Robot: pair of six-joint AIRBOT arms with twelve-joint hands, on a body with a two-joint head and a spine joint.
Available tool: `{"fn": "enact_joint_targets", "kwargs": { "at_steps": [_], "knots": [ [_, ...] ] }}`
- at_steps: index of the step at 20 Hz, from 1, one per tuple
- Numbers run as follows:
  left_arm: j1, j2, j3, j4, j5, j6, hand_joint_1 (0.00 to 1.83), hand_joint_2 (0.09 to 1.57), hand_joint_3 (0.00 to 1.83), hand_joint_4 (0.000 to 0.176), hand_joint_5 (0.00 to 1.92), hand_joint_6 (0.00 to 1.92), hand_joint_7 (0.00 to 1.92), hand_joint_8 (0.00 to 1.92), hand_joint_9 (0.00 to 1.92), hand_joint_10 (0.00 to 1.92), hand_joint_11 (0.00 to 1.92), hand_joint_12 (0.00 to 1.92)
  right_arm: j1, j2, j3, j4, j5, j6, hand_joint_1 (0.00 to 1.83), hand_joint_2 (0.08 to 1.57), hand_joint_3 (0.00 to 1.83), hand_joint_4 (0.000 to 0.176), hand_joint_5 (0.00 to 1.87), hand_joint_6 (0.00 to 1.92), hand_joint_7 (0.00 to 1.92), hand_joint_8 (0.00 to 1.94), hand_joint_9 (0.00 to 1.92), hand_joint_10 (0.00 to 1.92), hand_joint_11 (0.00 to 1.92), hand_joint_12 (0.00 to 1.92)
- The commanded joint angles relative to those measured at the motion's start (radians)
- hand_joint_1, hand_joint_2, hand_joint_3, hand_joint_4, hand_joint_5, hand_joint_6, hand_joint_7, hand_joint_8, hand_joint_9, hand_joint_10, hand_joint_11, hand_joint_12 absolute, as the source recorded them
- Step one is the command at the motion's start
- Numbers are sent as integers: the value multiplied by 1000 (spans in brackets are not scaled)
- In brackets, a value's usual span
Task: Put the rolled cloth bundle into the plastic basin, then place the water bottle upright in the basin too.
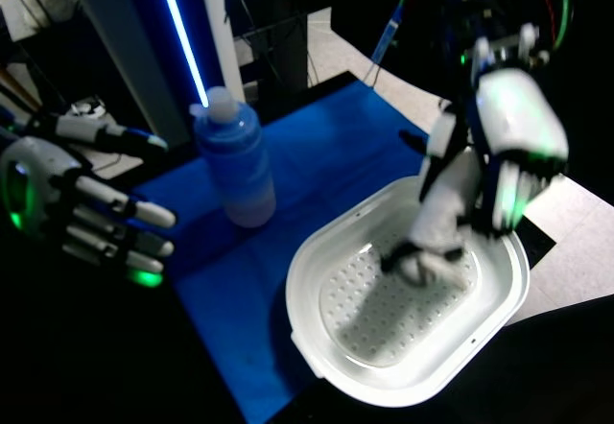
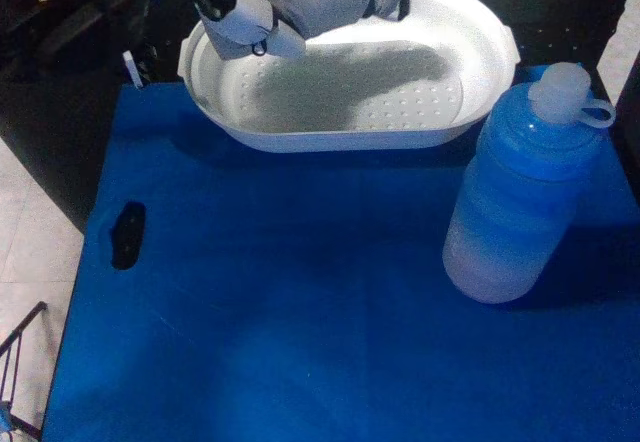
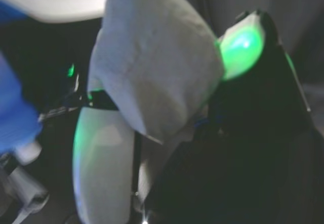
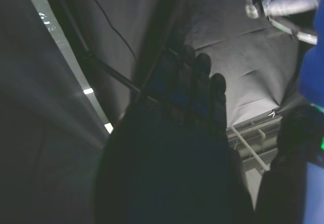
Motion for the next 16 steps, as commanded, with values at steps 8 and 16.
{"fn": "enact_joint_targets", "kwargs": {
  "at_steps": [8, 16],
  "knots": [
    [9, -127, 168, -22, 48, -15, 1745, 1136, 4, 176, 828, 1921, 943, 1921, 1133, 1921, 1293, 1921, 18, -19, 27, -16, 119, 23, 376, 1323, 2, 97, 100, 4, 237, 3, 191, 2, 228, 2],
    [15, -133, 170, -12, 60, -15, 927, 1209, 0, 174, 769, 1299, 363, 1583, 493, 1886, 746, 1921, 24, -19, 30, -24, 119, 30, 349, 1311, 2, 81, 109, 4, 259, 4, 228, 8, 270, 14]
  ]
}}
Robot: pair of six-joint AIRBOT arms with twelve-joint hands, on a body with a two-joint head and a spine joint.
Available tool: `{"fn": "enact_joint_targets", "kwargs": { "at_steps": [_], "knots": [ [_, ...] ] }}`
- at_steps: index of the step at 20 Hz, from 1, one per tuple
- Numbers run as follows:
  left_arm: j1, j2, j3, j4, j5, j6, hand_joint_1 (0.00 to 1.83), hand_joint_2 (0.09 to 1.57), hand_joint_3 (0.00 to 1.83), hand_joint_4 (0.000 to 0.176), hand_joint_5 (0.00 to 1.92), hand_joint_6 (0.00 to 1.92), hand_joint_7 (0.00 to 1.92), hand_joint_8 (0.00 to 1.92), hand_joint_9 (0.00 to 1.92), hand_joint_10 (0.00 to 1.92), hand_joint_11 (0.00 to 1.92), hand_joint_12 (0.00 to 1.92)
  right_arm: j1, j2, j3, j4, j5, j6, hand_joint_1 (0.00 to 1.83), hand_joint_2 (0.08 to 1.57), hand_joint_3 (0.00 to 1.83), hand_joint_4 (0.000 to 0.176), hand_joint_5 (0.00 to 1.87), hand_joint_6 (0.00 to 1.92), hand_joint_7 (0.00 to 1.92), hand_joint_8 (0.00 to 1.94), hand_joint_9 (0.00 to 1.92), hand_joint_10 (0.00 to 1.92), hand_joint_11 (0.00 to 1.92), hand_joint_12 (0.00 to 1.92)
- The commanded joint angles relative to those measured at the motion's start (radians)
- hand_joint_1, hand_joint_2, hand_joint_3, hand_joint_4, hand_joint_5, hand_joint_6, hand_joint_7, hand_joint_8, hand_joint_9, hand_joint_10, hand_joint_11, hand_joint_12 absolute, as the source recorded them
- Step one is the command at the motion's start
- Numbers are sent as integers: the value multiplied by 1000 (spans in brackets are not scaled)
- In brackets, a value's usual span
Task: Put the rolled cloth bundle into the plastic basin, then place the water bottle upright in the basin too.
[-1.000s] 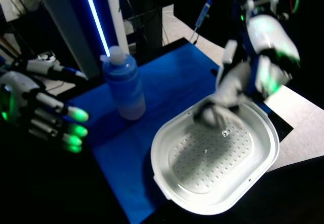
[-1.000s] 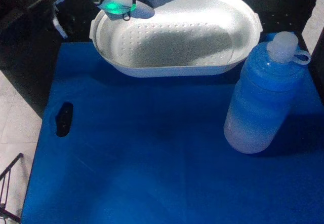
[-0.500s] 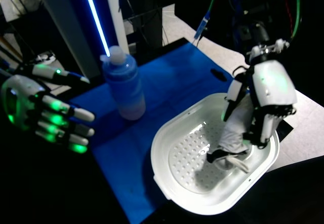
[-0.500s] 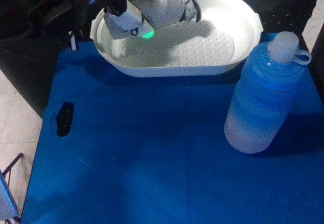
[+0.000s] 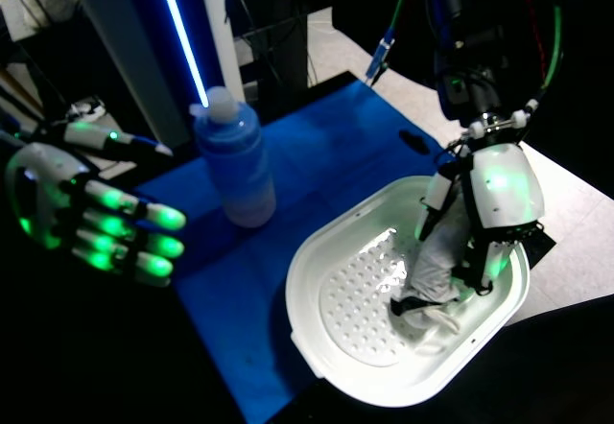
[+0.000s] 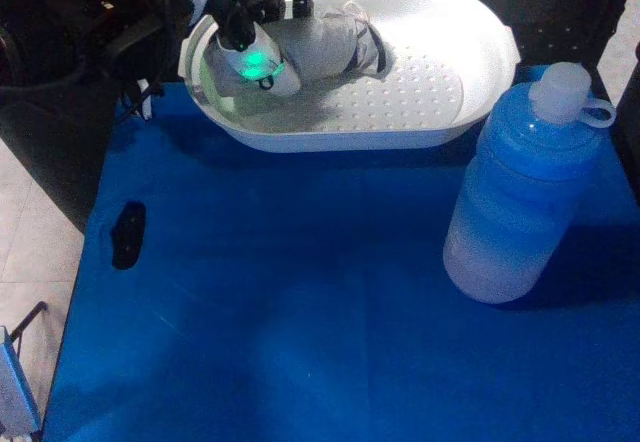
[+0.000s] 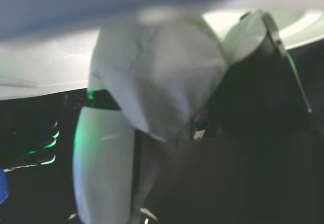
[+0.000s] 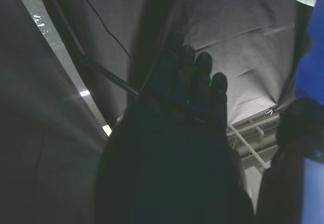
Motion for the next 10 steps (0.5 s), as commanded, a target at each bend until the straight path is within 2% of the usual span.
{"fn": "enact_joint_targets", "kwargs": {
  "at_steps": [1, 2, 3, 5, 6, 7, 8, 9, 10],
  "knots": [
    [-10, 3, -2, -8, -120, -4, 891, 1112, 0, 105, 607, 783, 334, 1427, 417, 1732, 609, 1921, 13, 2, 6, -4, 124, 16, 349, 1310, 1, 80, 110, 3, 258, 2, 228, 6, 271, 13],
    [-11, 7, -9, -8, -127, -5, 784, 1068, 0, 113, 625, 174, 335, 984, 347, 1346, 375, 1724, 13, 2, 6, -4, 124, 17, 355, 1313, 2, 80, 109, 2, 256, 1, 223, 2, 261, 8],
    [-11, 8, -11, -8, -130, -5, 774, 1056, 0, 115, 643, 84, 314, 974, 313, 1361, 330, 1700, 13, 2, 5, -4, 124, 17, 356, 1311, 1, 76, 113, 3, 258, 1, 227, 4, 266, 9],
    [-11, 20, -28, -8, -146, -6, 749, 1050, 0, 103, 599, 2, 226, 1023, 209, 1337, 148, 1537, 13, 2, 5, -4, 123, 20, 371, 1313, 1, 84, 116, 3, 259, 1, 226, 2, 262, 6],
    [-10, 29, -38, -8, -155, -6, 733, 1048, 0, 125, 542, 2, 249, 861, 226, 1070, 78, 1299, 13, 3, 5, -4, 122, 23, 375, 1310, 0, 82, 118, 3, 259, 1, 226, 2, 266, 8],
    [-10, 39, -53, -10, -166, -6, 717, 1054, 0, 128, 516, 0, 375, 536, 291, 801, 75, 1178, 13, 3, 5, -4, 122, 26, 377, 1313, 1, 80, 117, 2, 258, 0, 226, 1, 260, 5],
    [-8, 53, -69, -13, -181, -6, 707, 1054, 1, 126, 496, 1, 450, 307, 335, 586, 22, 1198, 13, 5, 5, -4, 122, 31, 380, 1313, 0, 82, 116, 1, 256, 0, 223, 0, 255, 2],
    [-5, 68, -87, -17, -196, -6, 708, 1050, 0, 122, 478, 0, 501, 143, 372, 450, 3, 1205, 13, 5, 5, -4, 121, 34, 377, 1307, 0, 84, 115, 0, 254, 0, 221, 0, 256, 3],
    [0, 89, -111, -22, -222, -7, 711, 1031, 0, 121, 458, 0, 498, 103, 365, 427, 0, 1242, 13, 7, 4, -4, 121, 36, 378, 1309, 0, 86, 116, 1, 256, 1, 219, 1, 253, 2]
  ]
}}
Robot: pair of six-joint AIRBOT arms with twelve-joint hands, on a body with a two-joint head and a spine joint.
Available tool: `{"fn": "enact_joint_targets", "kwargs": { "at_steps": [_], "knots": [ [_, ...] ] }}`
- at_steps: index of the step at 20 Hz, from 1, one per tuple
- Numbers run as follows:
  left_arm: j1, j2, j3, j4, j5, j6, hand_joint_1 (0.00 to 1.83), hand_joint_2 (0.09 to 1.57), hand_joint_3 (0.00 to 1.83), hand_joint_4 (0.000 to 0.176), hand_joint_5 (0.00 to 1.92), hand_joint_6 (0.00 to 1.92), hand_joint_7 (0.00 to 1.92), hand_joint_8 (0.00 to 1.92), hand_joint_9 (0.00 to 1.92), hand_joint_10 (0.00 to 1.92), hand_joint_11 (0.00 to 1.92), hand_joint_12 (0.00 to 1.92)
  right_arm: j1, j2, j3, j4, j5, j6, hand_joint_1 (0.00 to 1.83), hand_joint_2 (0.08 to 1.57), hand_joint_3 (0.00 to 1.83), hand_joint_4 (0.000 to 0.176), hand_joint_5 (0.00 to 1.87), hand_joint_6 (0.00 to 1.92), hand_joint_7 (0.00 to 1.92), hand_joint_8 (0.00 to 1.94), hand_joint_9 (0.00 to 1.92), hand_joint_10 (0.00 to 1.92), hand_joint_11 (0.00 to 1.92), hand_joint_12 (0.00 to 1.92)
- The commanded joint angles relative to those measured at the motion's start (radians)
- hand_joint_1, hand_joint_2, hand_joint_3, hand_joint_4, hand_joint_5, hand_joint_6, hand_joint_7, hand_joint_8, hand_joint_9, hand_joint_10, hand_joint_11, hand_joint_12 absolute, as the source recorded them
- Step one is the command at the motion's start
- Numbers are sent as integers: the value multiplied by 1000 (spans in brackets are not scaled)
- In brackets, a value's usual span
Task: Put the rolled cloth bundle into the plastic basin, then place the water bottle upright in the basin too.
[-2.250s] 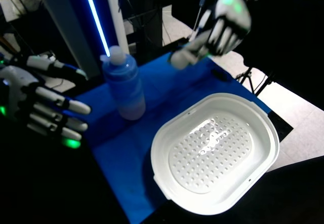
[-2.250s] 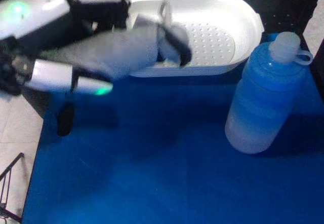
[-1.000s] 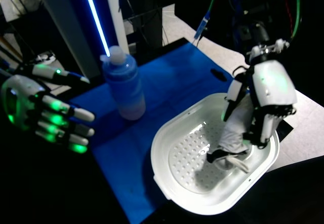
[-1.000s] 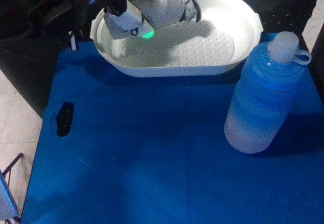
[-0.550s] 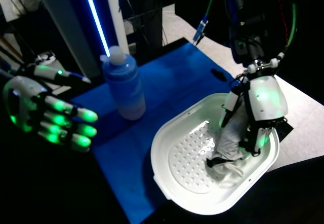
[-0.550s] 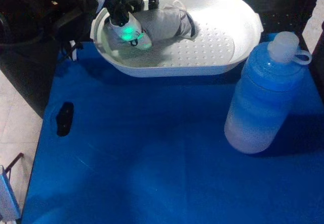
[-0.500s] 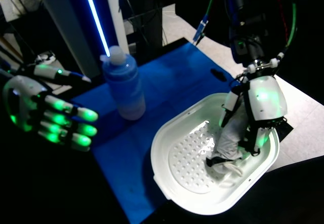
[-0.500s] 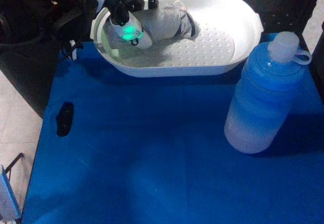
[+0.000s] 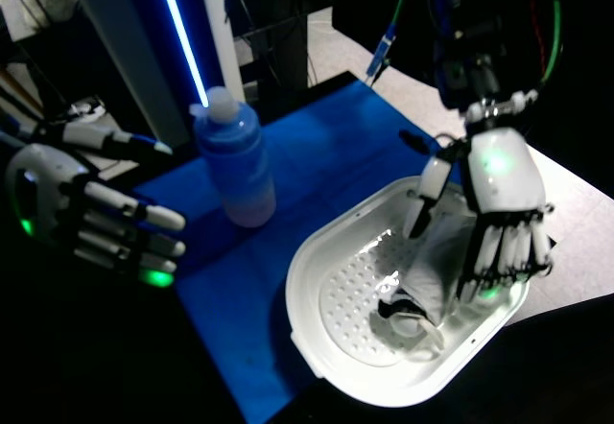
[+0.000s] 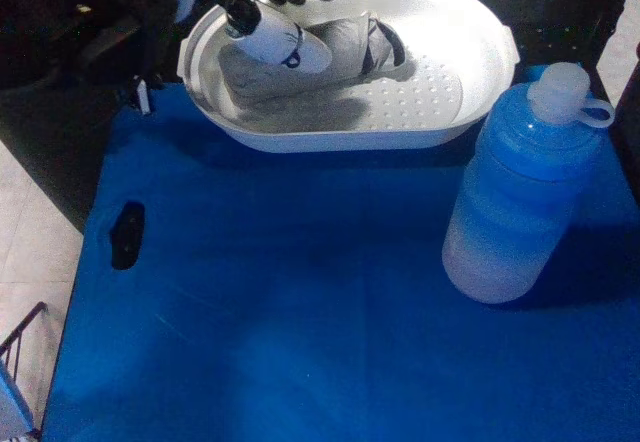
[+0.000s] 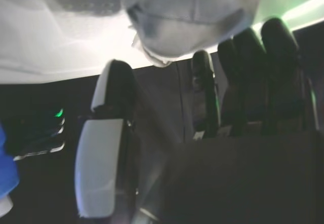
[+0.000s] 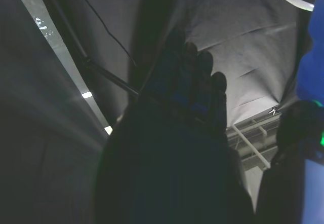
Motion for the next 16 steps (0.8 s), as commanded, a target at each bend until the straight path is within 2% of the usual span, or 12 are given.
{"fn": "enact_joint_targets", "kwargs": {
  "at_steps": [1, 2, 3, 4, 5, 6, 7, 9, 10, 12, 13, 16],
  "knots": [
    [5, 29, -27, -22, -164, -6, 732, 1014, 0, 137, 399, 0, 457, 15, 361, 211, 0, 1119, 13, 9, 1, -3, 123, 14, 378, 1310, 0, 83, 115, 0, 254, 0, 220, 1, 259, 5],
    [15, 61, -63, -36, -203, -6, 676, 999, 0, 158, 316, 0, 392, 0, 362, 60, 0, 1041, 13, 13, -2, -3, 123, 14, 377, 1307, 0, 92, 116, 0, 255, 0, 219, 0, 259, 4],
    [34, 111, -115, -55, -260, -7, 656, 985, 0, 167, 288, 0, 357, 0, 345, 30, 0, 1004, 13, 18, -6, -3, 123, 14, 379, 1304, 0, 95, 114, 0, 252, 0, 216, 0, 256, 3],
    [52, 153, -163, -74, -312, -7, 558, 953, 0, 176, 132, 0, 168, 0, 173, 1, 0, 773, 13, 21, -9, -3, 123, 14, 397, 1299, 0, 115, 109, 0, 237, 0, 204, 0, 236, 0],
    [83, 219, -224, -102, -386, -7, 512, 931, 0, 176, 46, 0, 66, 0, 63, 0, 0, 561, 14, 25, -13, -3, 123, 14, 412, 1293, 0, 121, 107, 0, 230, 0, 198, 0, 227, 0],
    [105, 256, -266, -123, -432, -8, 483, 918, 0, 176, 8, 0, 12, 0, 12, 0, 0, 398, 14, 26, -14, -3, 123, 14, 432, 1291, 0, 122, 106, 0, 226, 0, 198, 0, 236, 4],
    [138, 308, -312, -143, -496, -10, 414, 919, 0, 176, 0, 0, 0, 0, 0, 0, 0, 19, 16, 28, -17, -3, 124, 14, 438, 1307, 3, 105, 85, 0, 210, 0, 192, 0, 264, 15],
    [214, 410, -413, -184, -623, -13, 387, 906, 0, 176, 0, 0, 0, 0, 0, 0, 0, 0, 18, 37, -28, -6, 125, 14, 496, 1271, 0, 133, 75, 0, 185, 0, 163, 0, 251, 7],
    [259, 452, -453, -205, -684, -15, 440, 873, 0, 176, 0, 0, 0, 0, 0, 0, 0, 0, 18, 44, -35, -11, 129, 14, 529, 1161, 0, 163, 54, 0, 133, 0, 125, 0, 241, 2],
    [369, 533, -547, -267, -824, -18, 428, 877, 0, 176, 0, 0, 0, 0, 0, 0, 0, 0, 18, 54, -48, -23, 138, 14, 547, 1067, 0, 176, 35, 0, 96, 0, 117, 1, 250, 5],
    [431, 567, -594, -299, -896, -18, 406, 869, 0, 176, 0, 0, 0, 0, 0, 0, 0, 0, 19, 59, -54, -31, 146, 14, 555, 1040, 0, 176, 29, 0, 73, 0, 113, 0, 252, 5],
    [590, 612, -687, -380, -1066, -18, 383, 889, 1, 176, 0, 0, 0, 0, 0, 0, 0, 0, 24, 62, -70, -47, 189, 19, 614, 999, 0, 176, 2, 0, 44, 0, 90, 0, 211, 0]
  ]
}}
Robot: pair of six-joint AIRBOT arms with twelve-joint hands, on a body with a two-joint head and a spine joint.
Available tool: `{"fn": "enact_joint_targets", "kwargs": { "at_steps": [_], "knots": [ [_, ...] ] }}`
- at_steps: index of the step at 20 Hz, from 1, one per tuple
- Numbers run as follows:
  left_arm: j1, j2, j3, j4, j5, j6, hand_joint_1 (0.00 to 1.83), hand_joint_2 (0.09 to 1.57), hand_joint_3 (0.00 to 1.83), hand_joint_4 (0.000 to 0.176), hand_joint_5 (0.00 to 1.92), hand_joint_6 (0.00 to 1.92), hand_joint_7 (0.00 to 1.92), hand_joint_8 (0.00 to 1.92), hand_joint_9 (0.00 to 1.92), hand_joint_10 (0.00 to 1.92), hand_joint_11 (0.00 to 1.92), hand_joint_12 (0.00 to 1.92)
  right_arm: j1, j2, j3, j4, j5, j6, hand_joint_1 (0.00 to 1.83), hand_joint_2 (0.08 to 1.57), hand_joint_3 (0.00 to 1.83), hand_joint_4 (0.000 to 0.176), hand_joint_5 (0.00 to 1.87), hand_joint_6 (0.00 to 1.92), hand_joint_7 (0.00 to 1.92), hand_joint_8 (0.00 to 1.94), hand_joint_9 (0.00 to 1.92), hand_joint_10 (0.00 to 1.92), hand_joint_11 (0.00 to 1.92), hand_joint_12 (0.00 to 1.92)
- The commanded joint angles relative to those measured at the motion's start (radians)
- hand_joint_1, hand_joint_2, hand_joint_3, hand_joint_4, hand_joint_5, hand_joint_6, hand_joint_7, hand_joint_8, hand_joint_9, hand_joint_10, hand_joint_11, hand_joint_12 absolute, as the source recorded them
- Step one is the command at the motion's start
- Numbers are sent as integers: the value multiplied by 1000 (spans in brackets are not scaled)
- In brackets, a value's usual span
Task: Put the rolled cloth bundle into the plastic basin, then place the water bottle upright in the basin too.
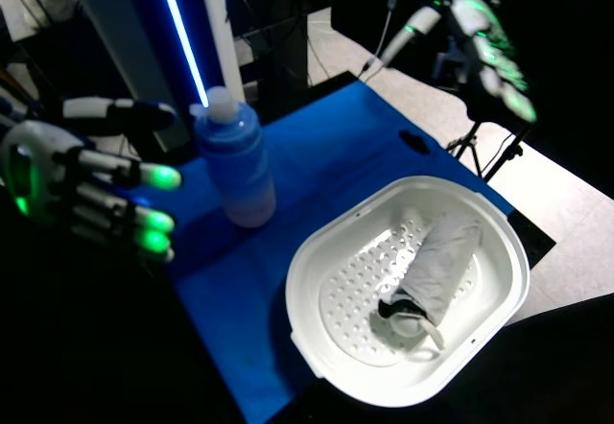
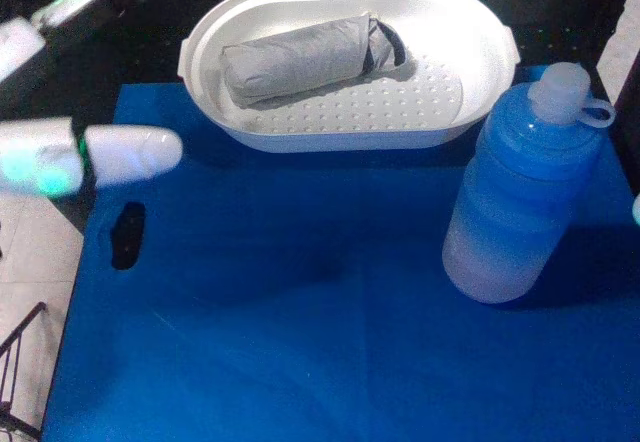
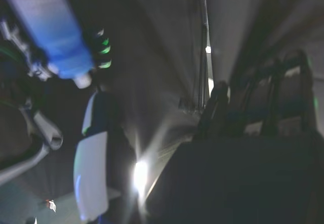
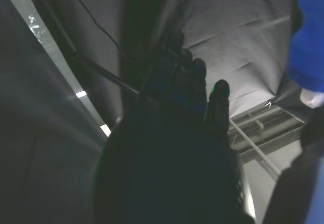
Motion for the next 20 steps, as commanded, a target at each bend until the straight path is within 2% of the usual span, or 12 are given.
{"fn": "enact_joint_targets", "kwargs": {
  "at_steps": [1, 3, 5, 7, 12, 16, 20],
  "knots": [
    [15, 11, -9, -40, -199, -3, 463, 810, 0, 176, 0, 0, 0, 0, 0, 0, 0, 0, 20, 2, -3, -6, 159, 17, 671, 930, 0, 176, 0, 0, 32, 0, 78, 0, 193, 0],
    [87, 16, -42, -81, -254, -4, 511, 803, 0, 176, 0, 0, 0, 0, 0, 0, 0, 0, 48, -15, -4, -19, 162, 17, 678, 905, 0, 176, 0, 0, 42, 6, 69, 0, 155, 0],
    [125, 6, -66, -101, -291, -4, 561, 793, 0, 176, 0, 0, 0, 0, 0, 0, 0, 0, 72, -35, -2, -30, 162, 17, 710, 896, 0, 176, 0, 0, 49, 5, 72, 2, 141, 0],
    [140, -11, -81, -108, -315, -7, 581, 829, 1, 176, 0, 0, 0, 0, 0, 0, 0, 0, 95, -60, 3, -46, 161, 17, 784, 868, 0, 176, 0, 0, 38, 2, 85, 6, 153, 6],
    [177, -45, -90, -134, -360, -41, 604, 815, 0, 176, 0, 0, 0, 0, 0, 0, 0, 0, 164, -138, 43, -65, 155, 40, 833, 838, 0, 176, 4, 1, 65, 7, 119, 10, 177, 14],
    [189, -55, -93, -138, -371, -53, 630, 822, 0, 176, 0, 0, 0, 0, 0, 0, 0, 0, 238, -191, 81, -76, 89, 49, 900, 842, 0, 176, 46, 6, 134, 12, 181, 19, 240, 34],
    [201, -74, -96, -150, -376, -59, 626, 831, 2, 176, 0, 0, 0, 0, 0, 0, 0, 0, 257, -239, 112, -83, 40, 65, 921, 856, 1, 176, 98, 4, 219, 7, 288, 14, 316, 44]
  ]
}}
